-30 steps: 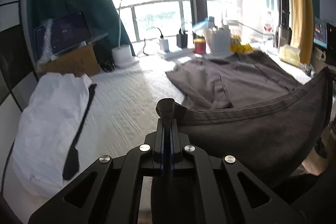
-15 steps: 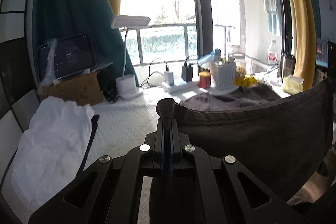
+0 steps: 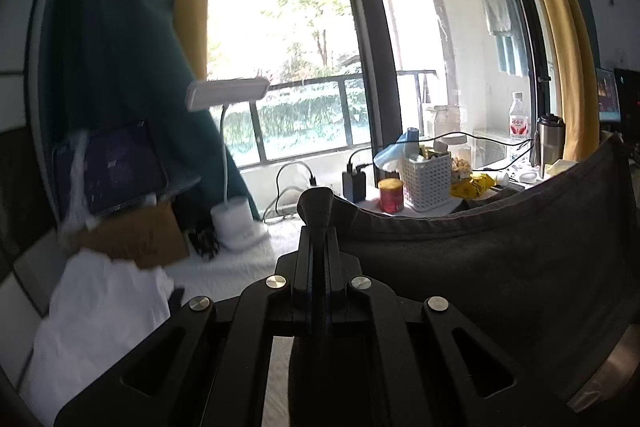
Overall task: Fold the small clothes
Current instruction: 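Lift the held hem with both tools and fold it over toward the collar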
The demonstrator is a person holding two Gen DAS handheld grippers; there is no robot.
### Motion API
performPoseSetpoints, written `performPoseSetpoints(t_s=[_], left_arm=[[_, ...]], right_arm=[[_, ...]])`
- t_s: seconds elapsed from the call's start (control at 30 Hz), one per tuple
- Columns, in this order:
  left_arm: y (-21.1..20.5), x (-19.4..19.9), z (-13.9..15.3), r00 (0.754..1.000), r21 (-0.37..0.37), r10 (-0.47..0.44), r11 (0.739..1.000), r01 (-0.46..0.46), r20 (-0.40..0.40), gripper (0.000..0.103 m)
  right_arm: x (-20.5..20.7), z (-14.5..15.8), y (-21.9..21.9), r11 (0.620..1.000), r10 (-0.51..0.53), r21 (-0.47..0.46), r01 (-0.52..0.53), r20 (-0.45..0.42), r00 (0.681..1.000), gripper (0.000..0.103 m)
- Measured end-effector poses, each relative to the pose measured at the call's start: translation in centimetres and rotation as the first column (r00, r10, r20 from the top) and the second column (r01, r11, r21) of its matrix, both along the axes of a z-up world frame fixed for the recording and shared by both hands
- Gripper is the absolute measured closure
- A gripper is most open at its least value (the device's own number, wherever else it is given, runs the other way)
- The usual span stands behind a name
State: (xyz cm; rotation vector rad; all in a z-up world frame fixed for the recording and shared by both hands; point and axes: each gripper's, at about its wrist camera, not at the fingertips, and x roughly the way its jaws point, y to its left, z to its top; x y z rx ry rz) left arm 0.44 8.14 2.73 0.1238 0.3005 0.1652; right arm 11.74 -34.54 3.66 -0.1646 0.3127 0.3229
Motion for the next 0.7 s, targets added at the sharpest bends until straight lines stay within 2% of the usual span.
performPoseSetpoints(t_s=[0.3, 0.7], left_arm=[[0.2, 3.6, 1.0, 0.999, 0.05, -0.018, 0.999, 0.016, 0.038, 0.101], [0.7, 8.5, 1.1, 0.999, 0.133, -0.028, 0.991, 0.024, 0.027, 0.101]], right_arm=[[3.9, 0.9, 1.2, 1.0, -0.008, -0.009, 0.008, 0.022, 1.0, 0.097], [9.5, 1.5, 3.6, 0.999, 0.003, -0.039, -0.001, 0.044, 0.999, 0.097]])
